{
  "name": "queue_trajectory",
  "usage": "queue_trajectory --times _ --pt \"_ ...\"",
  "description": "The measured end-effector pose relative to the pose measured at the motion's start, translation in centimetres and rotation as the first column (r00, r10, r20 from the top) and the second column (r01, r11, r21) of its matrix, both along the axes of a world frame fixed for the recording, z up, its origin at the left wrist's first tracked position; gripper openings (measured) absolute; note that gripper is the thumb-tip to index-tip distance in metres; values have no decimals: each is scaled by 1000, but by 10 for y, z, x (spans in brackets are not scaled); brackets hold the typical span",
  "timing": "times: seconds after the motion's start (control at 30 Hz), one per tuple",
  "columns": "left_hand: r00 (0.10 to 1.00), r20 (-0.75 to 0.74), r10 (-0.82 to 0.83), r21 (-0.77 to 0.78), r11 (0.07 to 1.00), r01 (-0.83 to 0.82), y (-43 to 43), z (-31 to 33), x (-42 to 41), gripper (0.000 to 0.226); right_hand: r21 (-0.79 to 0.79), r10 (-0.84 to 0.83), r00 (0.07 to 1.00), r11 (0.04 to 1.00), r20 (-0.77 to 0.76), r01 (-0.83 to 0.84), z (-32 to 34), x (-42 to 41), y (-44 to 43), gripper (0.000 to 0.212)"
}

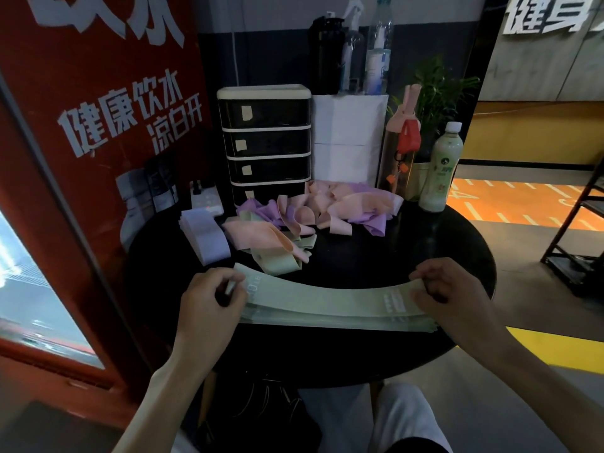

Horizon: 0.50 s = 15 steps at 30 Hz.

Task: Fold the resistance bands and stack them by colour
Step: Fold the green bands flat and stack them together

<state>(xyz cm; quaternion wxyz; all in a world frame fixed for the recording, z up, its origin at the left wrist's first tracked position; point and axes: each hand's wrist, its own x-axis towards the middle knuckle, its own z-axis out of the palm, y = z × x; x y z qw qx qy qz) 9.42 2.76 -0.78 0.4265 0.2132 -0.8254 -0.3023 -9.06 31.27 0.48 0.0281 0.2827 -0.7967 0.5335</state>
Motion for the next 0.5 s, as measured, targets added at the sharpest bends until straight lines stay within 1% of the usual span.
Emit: queue_trajectory --times 0.13,0.3,0.43,0.5 --pt "999 31 -34 -17 999 35 2 0 0 20 22 -5 999 1000 -38 6 0 4 3 31" --pt "999 22 -35 -76 996 37 2 -1 1 21 6 -29 997 1000 -75 29 0 8 2 35" --pt "998 35 -43 -91 995 46 1 -2 2 20 24 -23 997 999 -79 25 -1 10 2 29" --pt "998 48 -48 -95 994 53 0 -4 2 21 36 -22 994 999 -105 26 -3 12 2 28"
